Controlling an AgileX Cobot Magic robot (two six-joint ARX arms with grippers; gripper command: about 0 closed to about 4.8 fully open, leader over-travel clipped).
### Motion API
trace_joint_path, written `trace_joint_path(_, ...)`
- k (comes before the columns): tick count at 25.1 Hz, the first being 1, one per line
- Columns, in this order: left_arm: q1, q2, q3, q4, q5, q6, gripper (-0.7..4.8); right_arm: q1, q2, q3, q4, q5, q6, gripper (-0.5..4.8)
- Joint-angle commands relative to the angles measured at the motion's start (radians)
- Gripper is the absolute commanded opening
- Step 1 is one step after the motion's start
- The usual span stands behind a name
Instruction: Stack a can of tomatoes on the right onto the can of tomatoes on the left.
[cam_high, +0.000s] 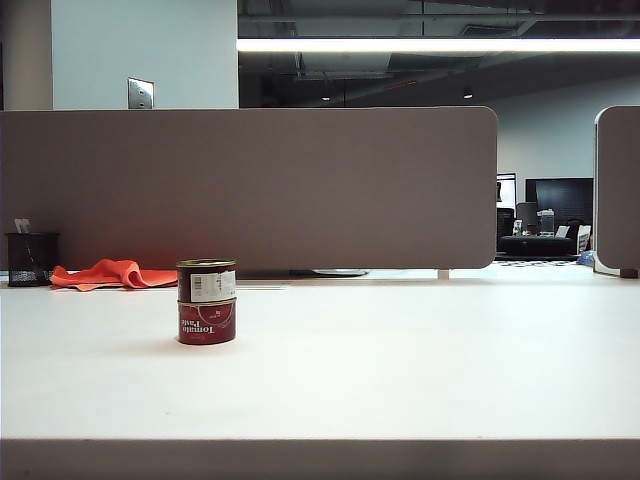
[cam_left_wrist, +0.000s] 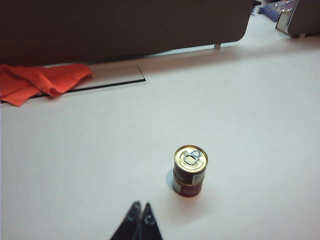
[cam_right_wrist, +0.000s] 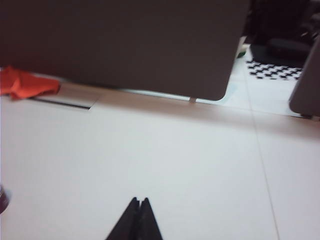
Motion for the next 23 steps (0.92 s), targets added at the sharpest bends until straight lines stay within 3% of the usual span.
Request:
trace_joint_path(1, 0.0, -0.08, -0.075, 0.107, -0.034, 0.002, -0.04, -0.002, -0.092, -0.13, 0.09, 0.085, 0.0, -0.03)
trace_joint_path(3, 0.002, -0.114, -0.118, 0.111, -0.066, -0.018, -0.04, -0.002, -0.134, -0.212, 0.079, 0.154, 0.0, 0.0)
trace_joint_path(7, 0.002, -0.122, -0.2, 0.13, -0.07, -0.105, -0.04, 0.0, -0.215, -0.36, 0.129, 0.151, 0.064, 0.04)
trace_joint_path(15, 0.002, -0.126, -0.417, 0.413, -0.069, -0.106, -0.04, 0.0, -0.332, -0.609, 0.388, 0.149, 0.058, 0.03)
trace_joint_path(23, 0.002, -0.126, -0.53, 0.492, -0.069, -0.106, -0.04, 0.0, -0.34, -0.711, 0.425, 0.089, 0.049, -0.01)
